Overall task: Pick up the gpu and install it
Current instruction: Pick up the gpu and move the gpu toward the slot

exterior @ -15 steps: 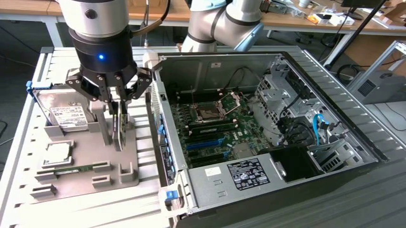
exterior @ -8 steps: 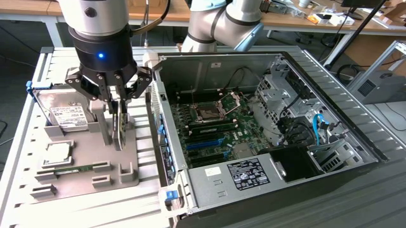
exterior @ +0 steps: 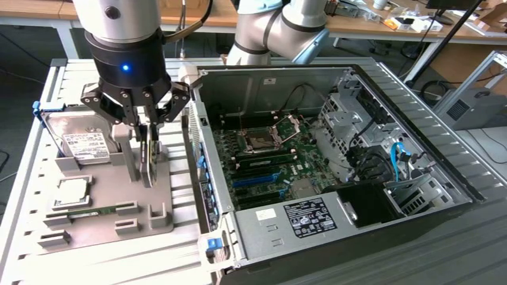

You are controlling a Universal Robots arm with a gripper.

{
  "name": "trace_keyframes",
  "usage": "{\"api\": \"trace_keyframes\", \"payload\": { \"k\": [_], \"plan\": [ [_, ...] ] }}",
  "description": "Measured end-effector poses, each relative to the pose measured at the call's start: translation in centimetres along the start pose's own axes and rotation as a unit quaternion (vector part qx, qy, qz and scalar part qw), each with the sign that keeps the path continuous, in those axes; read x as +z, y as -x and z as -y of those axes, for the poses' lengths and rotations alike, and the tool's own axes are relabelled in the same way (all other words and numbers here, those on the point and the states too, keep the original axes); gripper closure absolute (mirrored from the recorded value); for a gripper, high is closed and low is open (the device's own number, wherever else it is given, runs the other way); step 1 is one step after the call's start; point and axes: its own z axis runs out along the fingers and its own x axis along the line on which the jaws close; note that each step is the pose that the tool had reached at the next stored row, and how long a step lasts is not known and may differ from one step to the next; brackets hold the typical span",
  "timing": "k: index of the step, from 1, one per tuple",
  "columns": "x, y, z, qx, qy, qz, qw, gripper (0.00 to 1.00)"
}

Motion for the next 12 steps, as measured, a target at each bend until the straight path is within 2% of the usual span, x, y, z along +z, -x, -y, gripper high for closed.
{"api": "trace_keyframes", "payload": {
  "k": [12],
  "plan": [
    [-0.38, 0.01, -0.02, 0.000, -0.0001, 0.0000, 1.0000, 0.73]
  ]
}}
